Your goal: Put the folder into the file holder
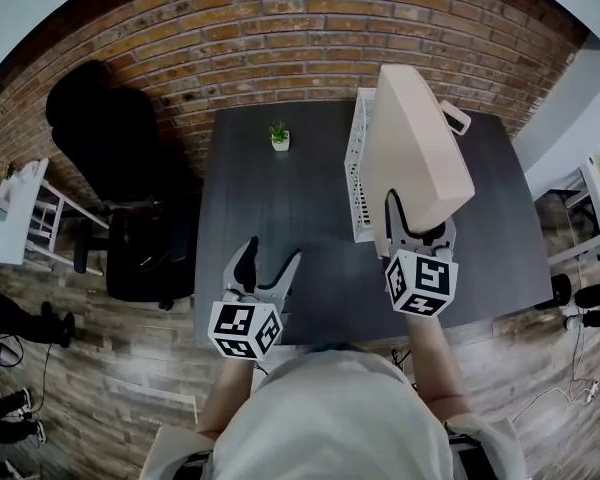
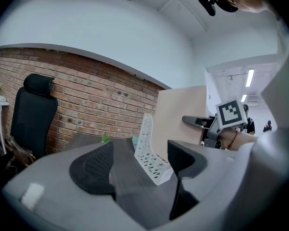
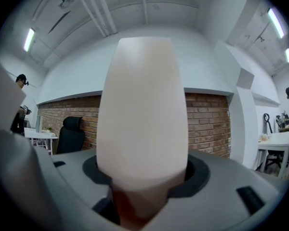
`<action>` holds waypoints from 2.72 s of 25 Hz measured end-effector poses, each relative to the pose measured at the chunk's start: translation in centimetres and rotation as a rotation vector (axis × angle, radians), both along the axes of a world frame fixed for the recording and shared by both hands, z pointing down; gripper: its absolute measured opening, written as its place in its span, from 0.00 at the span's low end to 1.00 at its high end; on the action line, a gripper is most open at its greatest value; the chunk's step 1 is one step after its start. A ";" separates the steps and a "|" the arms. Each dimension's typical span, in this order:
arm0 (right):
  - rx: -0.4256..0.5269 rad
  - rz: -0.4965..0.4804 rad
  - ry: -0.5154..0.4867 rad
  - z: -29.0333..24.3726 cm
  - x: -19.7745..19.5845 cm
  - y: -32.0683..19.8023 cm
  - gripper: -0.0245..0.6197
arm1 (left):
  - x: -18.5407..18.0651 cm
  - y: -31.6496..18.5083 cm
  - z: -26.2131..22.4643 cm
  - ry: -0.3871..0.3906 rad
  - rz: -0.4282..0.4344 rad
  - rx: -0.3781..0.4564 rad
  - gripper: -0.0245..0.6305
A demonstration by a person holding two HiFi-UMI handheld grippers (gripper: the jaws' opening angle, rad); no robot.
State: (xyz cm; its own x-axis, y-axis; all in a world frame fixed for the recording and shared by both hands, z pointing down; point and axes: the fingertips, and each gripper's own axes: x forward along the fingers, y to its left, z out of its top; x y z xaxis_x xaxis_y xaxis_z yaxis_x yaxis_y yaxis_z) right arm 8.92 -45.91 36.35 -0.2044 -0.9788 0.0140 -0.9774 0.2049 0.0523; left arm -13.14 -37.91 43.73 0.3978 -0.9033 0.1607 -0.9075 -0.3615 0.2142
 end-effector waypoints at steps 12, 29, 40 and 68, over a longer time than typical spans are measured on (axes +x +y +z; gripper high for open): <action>-0.002 0.025 -0.008 -0.1 -0.7 -6.0 0.47 | -1.0 -3.1 0.5 -0.006 -0.017 -0.006 0.56; 0.091 0.090 -0.055 -0.4 -1.3 -9.1 0.45 | 0.4 -5.0 1.8 -0.015 0.009 -0.038 0.56; 0.205 0.109 -0.085 -2.0 -1.0 -8.0 0.44 | 0.3 -5.7 1.8 -0.012 0.000 -0.038 0.56; -0.044 0.070 0.026 12.4 -1.7 -9.1 0.51 | 0.6 -5.0 2.0 -0.031 -0.010 -0.052 0.56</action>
State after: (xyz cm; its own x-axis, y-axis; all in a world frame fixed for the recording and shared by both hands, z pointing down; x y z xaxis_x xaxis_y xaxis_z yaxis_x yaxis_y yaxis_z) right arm 7.21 -54.97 48.78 -0.1344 -0.9890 0.0616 -0.9879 0.1386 0.0698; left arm -12.54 -42.95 45.72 0.3825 -0.8973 0.2202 -0.9176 -0.3411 0.2040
